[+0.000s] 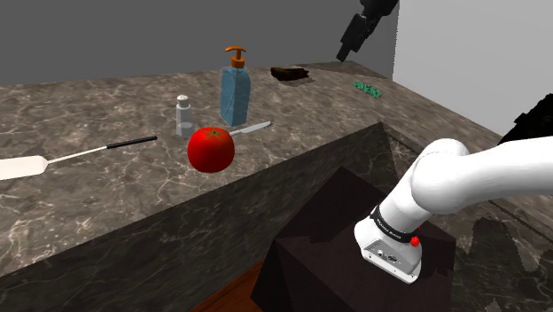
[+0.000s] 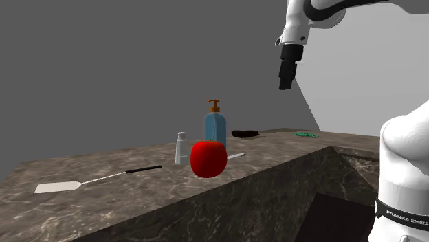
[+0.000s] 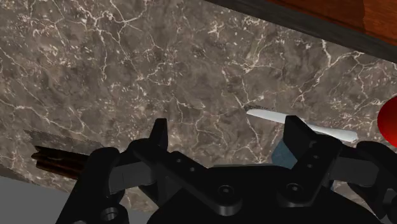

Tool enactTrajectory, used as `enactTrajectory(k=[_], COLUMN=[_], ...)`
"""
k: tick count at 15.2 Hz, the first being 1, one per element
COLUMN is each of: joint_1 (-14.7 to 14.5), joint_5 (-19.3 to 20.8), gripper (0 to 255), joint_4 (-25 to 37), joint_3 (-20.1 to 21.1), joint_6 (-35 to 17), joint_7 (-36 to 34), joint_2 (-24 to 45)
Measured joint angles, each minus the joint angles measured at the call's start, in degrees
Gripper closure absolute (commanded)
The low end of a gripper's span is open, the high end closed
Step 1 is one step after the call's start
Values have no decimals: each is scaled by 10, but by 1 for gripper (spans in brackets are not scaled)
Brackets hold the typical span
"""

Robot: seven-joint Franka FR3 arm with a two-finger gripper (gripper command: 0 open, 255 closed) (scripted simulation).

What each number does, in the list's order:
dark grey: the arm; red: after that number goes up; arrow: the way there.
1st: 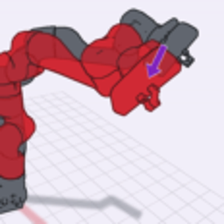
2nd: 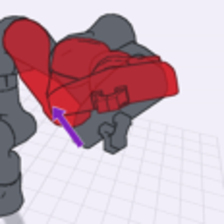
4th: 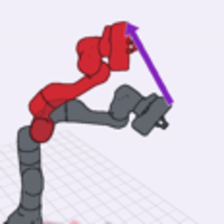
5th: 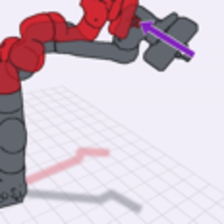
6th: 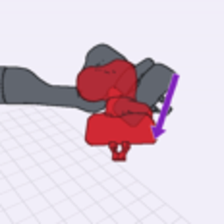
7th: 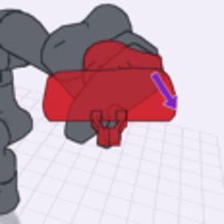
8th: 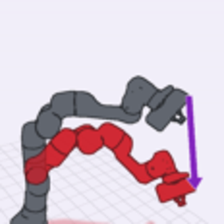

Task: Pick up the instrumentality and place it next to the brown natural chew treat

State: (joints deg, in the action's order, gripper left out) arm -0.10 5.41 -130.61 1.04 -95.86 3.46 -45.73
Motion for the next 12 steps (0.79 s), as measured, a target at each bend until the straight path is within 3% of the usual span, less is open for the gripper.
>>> enactTrajectory(k=[3,12], joint_1=[-13,-98], joint_5=[2,13], gripper=[0,0], joint_4=[-7,-24], joint_3=[-6,-60], joint_6=[-23,-158], joint_7=[28,260], joint_2=[19,148])
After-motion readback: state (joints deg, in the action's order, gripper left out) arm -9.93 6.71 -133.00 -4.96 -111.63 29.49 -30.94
